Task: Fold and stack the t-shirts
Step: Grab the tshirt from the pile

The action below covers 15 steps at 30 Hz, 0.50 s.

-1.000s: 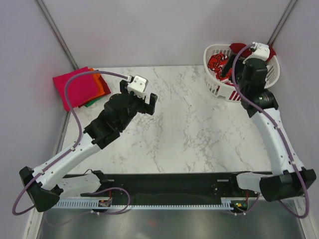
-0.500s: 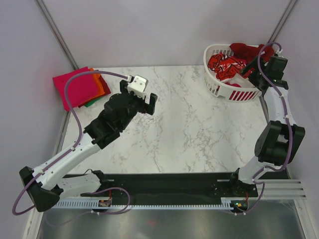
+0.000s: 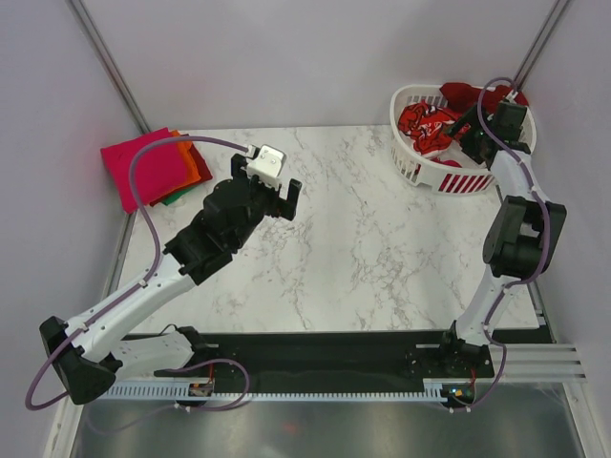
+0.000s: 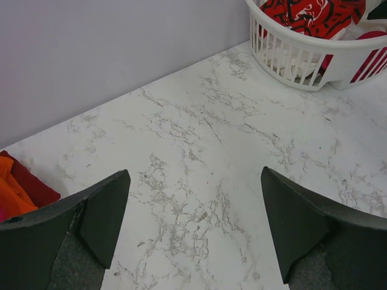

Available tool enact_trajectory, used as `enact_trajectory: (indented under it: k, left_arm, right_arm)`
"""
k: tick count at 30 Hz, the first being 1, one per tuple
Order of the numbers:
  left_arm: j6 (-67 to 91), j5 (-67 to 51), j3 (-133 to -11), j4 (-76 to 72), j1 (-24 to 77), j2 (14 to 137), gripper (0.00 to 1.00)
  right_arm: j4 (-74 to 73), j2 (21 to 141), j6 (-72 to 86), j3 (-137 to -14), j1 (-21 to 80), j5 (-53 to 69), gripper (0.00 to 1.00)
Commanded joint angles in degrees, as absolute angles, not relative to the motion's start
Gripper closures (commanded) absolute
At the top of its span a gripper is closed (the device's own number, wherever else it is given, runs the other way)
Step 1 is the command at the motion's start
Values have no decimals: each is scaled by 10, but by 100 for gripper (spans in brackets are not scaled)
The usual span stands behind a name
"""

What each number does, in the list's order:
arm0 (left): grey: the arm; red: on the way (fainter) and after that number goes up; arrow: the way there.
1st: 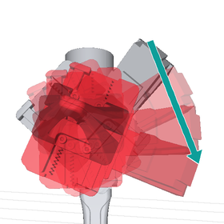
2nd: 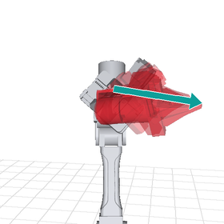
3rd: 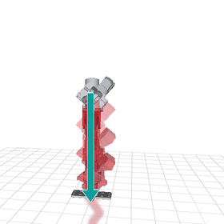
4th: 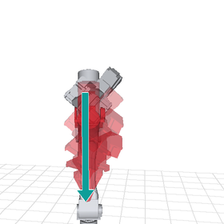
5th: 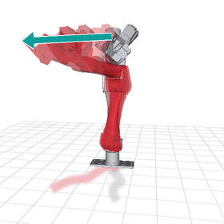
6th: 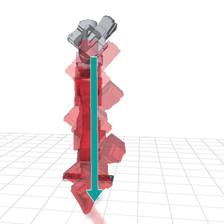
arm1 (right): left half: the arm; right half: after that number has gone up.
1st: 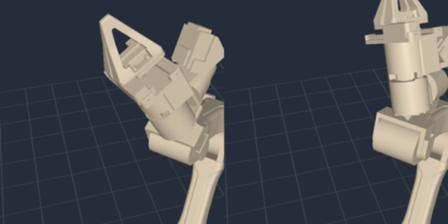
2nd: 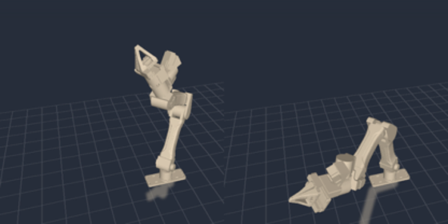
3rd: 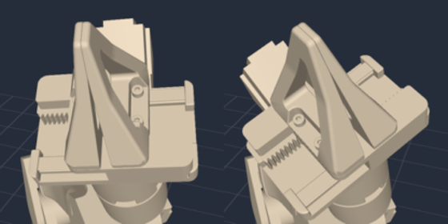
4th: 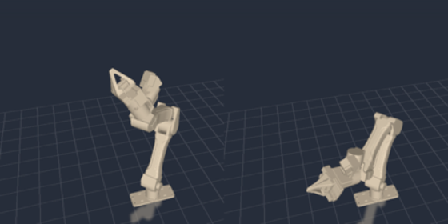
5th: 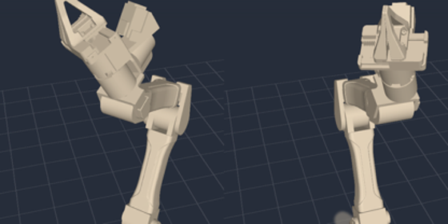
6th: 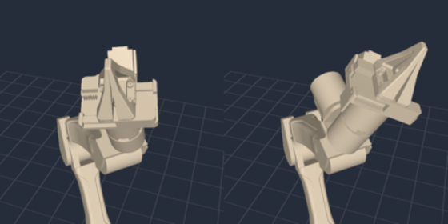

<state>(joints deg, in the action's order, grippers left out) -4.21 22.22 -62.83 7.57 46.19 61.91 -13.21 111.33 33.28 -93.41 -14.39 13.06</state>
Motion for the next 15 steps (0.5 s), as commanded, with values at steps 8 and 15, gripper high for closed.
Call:
enact_trajectory:
  k: [8,15]
  left_arm:
    - [-69,236,-627,52,461,624,4]
    - [-67,236,-627,52,461,624,4]
  right_arm:
    - [-135,1197,318,-1046,-108,105,27]
    - [-141,1201,306,-1060,-106,108,93]
